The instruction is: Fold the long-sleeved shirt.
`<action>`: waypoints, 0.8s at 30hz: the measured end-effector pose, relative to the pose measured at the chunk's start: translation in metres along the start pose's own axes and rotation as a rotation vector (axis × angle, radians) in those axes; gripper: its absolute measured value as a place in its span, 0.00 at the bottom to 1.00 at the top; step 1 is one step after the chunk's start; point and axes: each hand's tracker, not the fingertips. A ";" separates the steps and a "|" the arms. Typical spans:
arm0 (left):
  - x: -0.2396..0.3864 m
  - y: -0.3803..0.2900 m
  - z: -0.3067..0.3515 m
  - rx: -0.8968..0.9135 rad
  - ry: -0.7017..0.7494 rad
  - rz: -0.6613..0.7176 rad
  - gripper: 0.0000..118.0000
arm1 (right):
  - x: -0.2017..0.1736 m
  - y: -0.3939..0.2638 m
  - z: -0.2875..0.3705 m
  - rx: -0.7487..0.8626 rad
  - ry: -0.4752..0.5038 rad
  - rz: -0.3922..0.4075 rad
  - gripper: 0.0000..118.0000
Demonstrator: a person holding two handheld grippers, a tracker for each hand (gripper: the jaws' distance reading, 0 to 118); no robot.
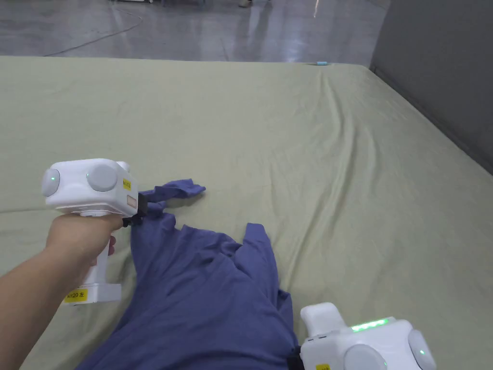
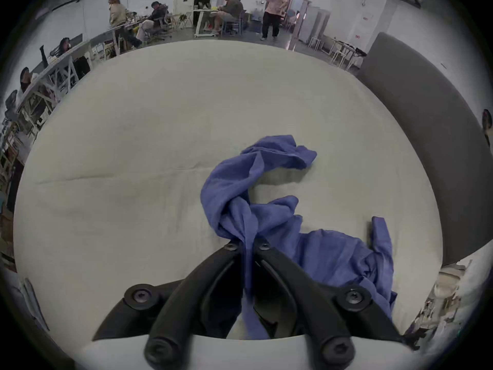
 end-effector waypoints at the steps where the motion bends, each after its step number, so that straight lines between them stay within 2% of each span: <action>1: -0.002 -0.002 0.009 0.005 -0.008 0.004 0.00 | -0.003 -0.001 0.008 0.028 -0.013 0.043 0.00; 3: -0.011 0.001 0.033 0.047 -0.059 0.068 0.00 | -0.002 -0.003 0.033 0.101 -0.015 0.065 0.00; 6: -0.023 0.002 0.084 0.091 -0.134 0.113 0.00 | 0.004 -0.002 0.090 0.209 0.012 0.022 0.00; 9: -0.035 0.010 0.147 0.165 -0.174 0.123 0.00 | 0.009 0.014 0.154 0.357 -0.071 0.066 0.00; 15: -0.062 0.041 0.278 0.344 -0.117 0.147 0.00 | 0.032 0.080 0.266 0.590 -0.275 0.107 0.00; 20: -0.082 0.068 0.367 0.451 -0.078 0.194 0.00 | 0.039 0.154 0.342 0.699 -0.384 0.101 0.00; 24: -0.086 0.095 0.418 0.528 -0.057 0.197 0.00 | 0.040 0.218 0.389 0.740 -0.398 0.082 0.00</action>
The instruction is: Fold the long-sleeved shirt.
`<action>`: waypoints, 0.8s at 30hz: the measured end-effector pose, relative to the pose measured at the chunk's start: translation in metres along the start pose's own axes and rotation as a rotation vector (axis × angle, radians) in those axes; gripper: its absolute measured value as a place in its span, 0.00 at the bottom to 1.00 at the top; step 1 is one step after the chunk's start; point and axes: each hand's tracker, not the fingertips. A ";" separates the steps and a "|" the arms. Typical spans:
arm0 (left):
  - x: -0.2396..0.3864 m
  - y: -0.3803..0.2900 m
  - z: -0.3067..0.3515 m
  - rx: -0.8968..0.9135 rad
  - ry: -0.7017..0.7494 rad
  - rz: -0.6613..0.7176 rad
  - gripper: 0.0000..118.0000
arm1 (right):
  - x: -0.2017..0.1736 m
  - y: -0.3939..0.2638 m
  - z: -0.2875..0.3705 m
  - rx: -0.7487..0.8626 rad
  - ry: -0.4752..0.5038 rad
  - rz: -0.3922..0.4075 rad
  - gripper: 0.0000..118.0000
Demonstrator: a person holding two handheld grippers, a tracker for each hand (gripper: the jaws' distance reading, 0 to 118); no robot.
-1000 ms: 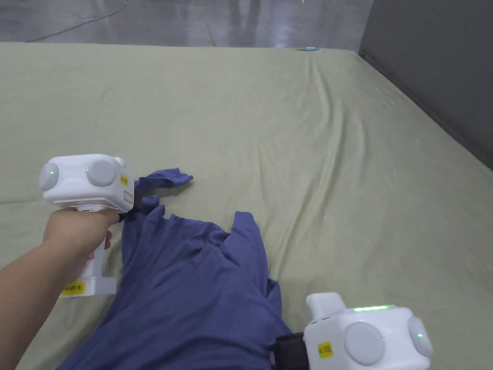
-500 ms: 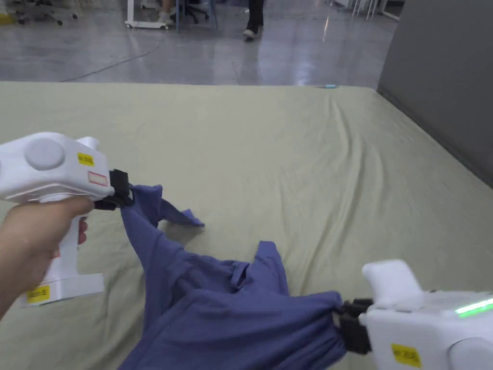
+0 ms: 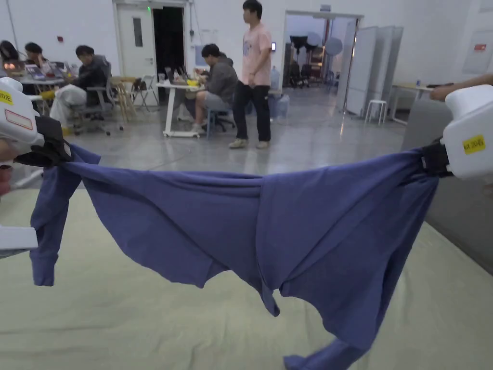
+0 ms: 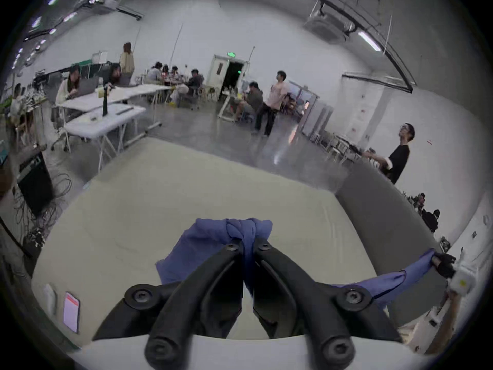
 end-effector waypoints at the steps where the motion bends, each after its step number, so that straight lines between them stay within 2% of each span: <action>1: 0.003 0.011 0.004 0.021 0.003 0.009 0.00 | 0.002 0.018 -0.003 0.012 0.003 -0.007 0.00; 4: 0.020 0.044 0.005 0.053 -0.002 0.003 0.00 | 0.002 0.072 -0.025 0.015 -0.003 -0.015 0.00; 7: 0.035 0.072 -0.008 0.091 0.021 -0.037 0.00 | -0.002 0.116 -0.050 0.031 -0.054 0.019 0.00; 14: 0.051 0.103 -0.049 0.122 0.035 -0.035 0.00 | -0.002 0.167 -0.097 0.036 -0.097 -0.016 0.00; 19: 0.043 0.093 -0.087 0.112 0.018 -0.016 0.00 | -0.006 0.155 -0.130 0.030 -0.103 -0.026 0.00; 24: 0.015 0.043 -0.154 -0.019 0.042 -0.023 0.00 | -0.021 0.083 -0.199 -0.089 -0.050 -0.039 0.00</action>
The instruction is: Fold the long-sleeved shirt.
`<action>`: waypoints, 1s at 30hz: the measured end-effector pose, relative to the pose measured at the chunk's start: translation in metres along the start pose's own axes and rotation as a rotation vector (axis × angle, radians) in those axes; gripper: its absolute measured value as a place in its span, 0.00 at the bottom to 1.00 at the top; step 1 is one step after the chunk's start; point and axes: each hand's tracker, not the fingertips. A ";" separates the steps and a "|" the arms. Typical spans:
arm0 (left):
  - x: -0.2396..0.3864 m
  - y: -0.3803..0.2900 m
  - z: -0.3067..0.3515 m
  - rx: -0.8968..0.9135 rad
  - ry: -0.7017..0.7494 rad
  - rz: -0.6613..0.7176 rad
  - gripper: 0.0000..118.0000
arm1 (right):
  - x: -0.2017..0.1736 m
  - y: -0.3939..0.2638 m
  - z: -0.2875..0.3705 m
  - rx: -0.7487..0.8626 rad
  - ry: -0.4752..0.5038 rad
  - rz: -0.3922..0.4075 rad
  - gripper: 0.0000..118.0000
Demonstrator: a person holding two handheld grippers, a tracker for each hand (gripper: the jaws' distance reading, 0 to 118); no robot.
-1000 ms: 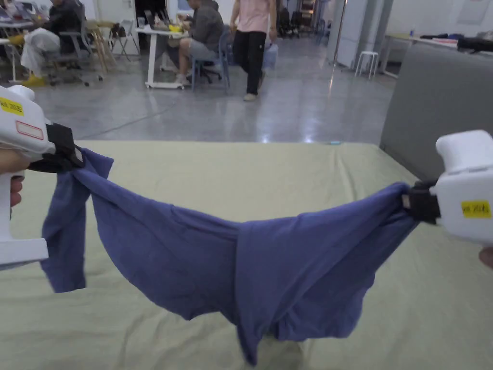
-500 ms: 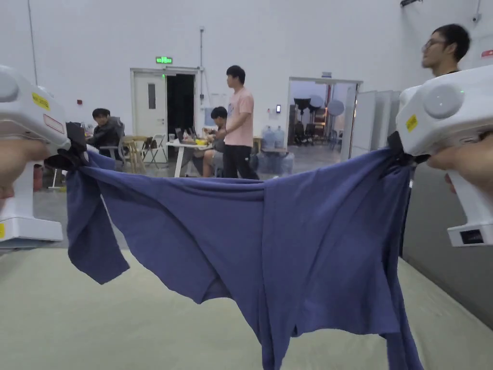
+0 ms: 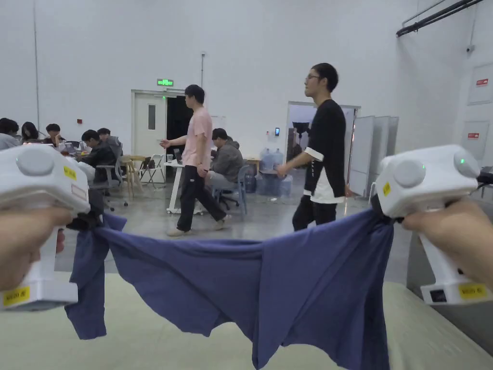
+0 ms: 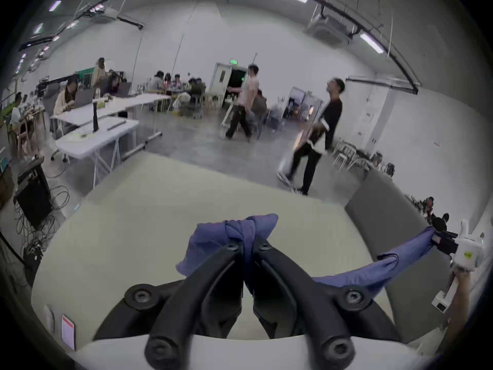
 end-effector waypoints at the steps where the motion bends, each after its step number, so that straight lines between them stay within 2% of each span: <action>1: -0.005 -0.015 -0.014 -0.032 0.015 -0.005 0.00 | -0.005 -0.017 -0.015 -0.029 0.010 -0.005 0.00; 3: -0.020 -0.052 -0.046 -0.111 0.027 -0.004 0.00 | -0.017 -0.061 -0.049 -0.109 0.038 -0.027 0.00; 6: -0.041 -0.125 -0.087 -0.231 0.076 -0.018 0.00 | -0.037 -0.137 -0.093 -0.228 0.073 -0.016 0.00; 8: -0.053 -0.185 -0.113 -0.373 0.150 -0.046 0.00 | -0.050 -0.197 -0.111 -0.233 0.018 -0.029 0.00; 9: -0.061 -0.216 -0.120 -0.427 0.160 -0.026 0.00 | -0.057 -0.229 -0.119 -0.291 0.007 -0.020 0.00; 11: -0.077 -0.264 -0.125 -0.485 0.131 0.018 0.00 | -0.064 -0.281 -0.125 -0.394 0.061 -0.025 0.00; 13: -0.094 -0.290 -0.123 -0.531 0.146 0.010 0.00 | -0.063 -0.320 -0.116 -0.425 0.119 -0.020 0.00; 14: -0.099 -0.300 -0.117 -0.528 0.143 0.008 0.00 | -0.060 -0.334 -0.107 -0.410 0.116 -0.002 0.00; 17: -0.109 -0.314 -0.082 -0.553 0.110 -0.025 0.00 | -0.043 -0.363 -0.064 -0.368 0.148 0.084 0.00; 20: -0.115 -0.326 -0.041 -0.586 0.051 -0.061 0.00 | -0.033 -0.388 -0.014 -0.346 0.212 0.121 0.00; 22: -0.109 -0.338 -0.004 -0.594 0.058 -0.110 0.00 | -0.031 -0.406 0.016 -0.342 0.238 0.189 0.00; 26: -0.120 -0.377 0.042 -0.640 0.033 -0.125 0.00 | -0.035 -0.459 0.066 -0.385 0.280 0.291 0.00; 30: -0.127 -0.438 0.062 -0.738 0.040 -0.137 0.00 | -0.050 -0.521 0.076 -0.498 0.299 0.324 0.00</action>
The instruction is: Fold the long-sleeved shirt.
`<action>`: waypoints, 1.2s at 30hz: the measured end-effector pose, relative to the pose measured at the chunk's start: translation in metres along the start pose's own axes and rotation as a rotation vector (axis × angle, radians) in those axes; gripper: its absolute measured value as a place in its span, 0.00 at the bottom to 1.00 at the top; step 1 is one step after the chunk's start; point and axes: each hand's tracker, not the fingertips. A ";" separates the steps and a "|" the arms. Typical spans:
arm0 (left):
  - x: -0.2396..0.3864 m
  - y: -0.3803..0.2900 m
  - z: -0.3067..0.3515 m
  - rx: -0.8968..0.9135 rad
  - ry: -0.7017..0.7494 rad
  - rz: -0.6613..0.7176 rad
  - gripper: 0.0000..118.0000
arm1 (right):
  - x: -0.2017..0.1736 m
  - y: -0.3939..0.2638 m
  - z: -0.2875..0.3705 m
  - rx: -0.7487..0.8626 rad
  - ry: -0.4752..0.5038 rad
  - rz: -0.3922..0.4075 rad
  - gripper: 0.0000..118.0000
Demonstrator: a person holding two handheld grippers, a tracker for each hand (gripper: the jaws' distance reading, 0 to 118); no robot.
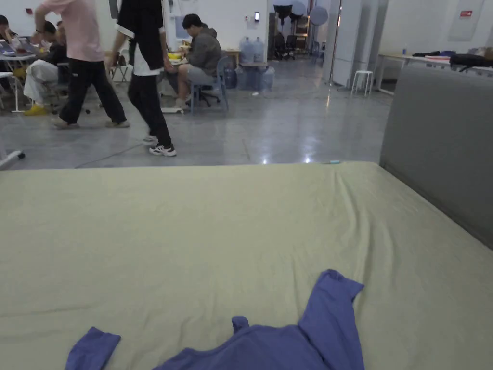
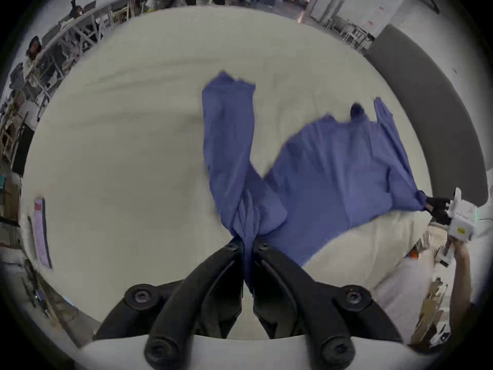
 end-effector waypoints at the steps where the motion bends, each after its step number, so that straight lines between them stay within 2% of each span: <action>1: 0.001 -0.010 -0.008 -0.013 0.008 -0.011 0.00 | -0.005 -0.007 -0.007 -0.020 0.007 -0.005 0.00; 4: 0.001 -0.034 -0.033 -0.043 0.048 0.002 0.00 | -0.012 -0.019 -0.031 -0.076 0.009 -0.028 0.01; 6: -0.003 -0.042 -0.050 -0.036 0.034 0.059 0.00 | -0.010 -0.021 -0.040 -0.070 0.020 -0.106 0.03; 9: -0.013 -0.036 -0.058 -0.010 0.034 0.102 0.00 | 0.003 -0.011 -0.039 -0.100 0.057 -0.140 0.06; 10: -0.012 -0.033 -0.052 -0.018 0.035 0.121 0.02 | 0.009 -0.006 -0.035 -0.123 0.064 -0.165 0.11; 11: -0.011 -0.033 -0.043 -0.006 0.045 0.126 0.09 | 0.013 0.001 -0.025 -0.126 0.045 -0.175 0.20; 12: -0.006 -0.033 -0.028 0.030 0.057 0.124 0.29 | 0.018 0.005 -0.011 -0.105 -0.019 -0.180 0.41; 13: -0.002 -0.034 -0.011 0.098 0.074 0.101 0.69 | 0.023 0.009 0.004 -0.075 -0.063 -0.188 0.71; 14: 0.003 -0.036 0.010 0.206 0.072 0.094 0.90 | 0.029 0.012 0.027 0.004 -0.073 -0.207 0.81; 15: 0.007 -0.044 0.033 0.299 0.045 0.103 1.00 | 0.033 0.011 0.050 0.110 -0.018 -0.213 0.81; 16: 0.012 -0.048 0.049 0.365 0.013 0.101 1.00 | 0.035 0.011 0.068 0.163 0.030 -0.213 0.81; 19: 0.036 -0.070 0.077 0.436 -0.071 0.092 1.00 | 0.029 0.006 0.109 0.202 0.061 -0.266 0.81; 21: 0.052 -0.084 0.071 0.335 -0.125 0.060 1.00 | 0.014 -0.003 0.123 0.206 0.070 -0.265 0.80; 22: 0.060 -0.092 0.066 0.267 -0.119 0.026 0.82 | 0.004 -0.007 0.124 0.208 0.076 -0.264 0.65; 24: 0.084 -0.103 0.048 0.201 -0.068 -0.045 0.00 | -0.017 -0.014 0.127 0.206 0.062 -0.260 0.00; 26: 0.095 -0.102 0.034 0.147 -0.066 -0.060 0.00 | -0.028 -0.018 0.119 0.193 0.079 -0.269 0.00; 28: 0.092 -0.081 0.022 0.154 -0.166 -0.048 0.00 | -0.031 -0.021 0.115 0.182 0.172 -0.280 0.00; 30: 0.101 -0.043 0.024 0.206 -0.167 -0.060 0.00 | -0.034 -0.027 0.119 0.177 0.163 -0.278 0.00; 31: 0.099 -0.019 0.025 0.242 -0.179 -0.080 0.28 | -0.034 -0.027 0.116 0.172 0.157 -0.273 0.00; 32: 0.102 0.004 0.021 0.279 -0.182 -0.111 0.69 | -0.033 -0.028 0.113 0.167 0.148 -0.270 0.00; 33: 0.105 0.031 0.011 0.296 -0.200 -0.128 1.00 | -0.031 -0.028 0.113 0.161 0.131 -0.272 0.00; 35: 0.108 0.075 -0.020 0.190 -0.184 -0.147 0.99 | -0.027 -0.029 0.110 0.151 0.126 -0.298 0.00; 36: 0.114 0.102 -0.041 0.194 -0.170 -0.140 0.99 | -0.024 -0.032 0.107 0.144 0.139 -0.321 0.00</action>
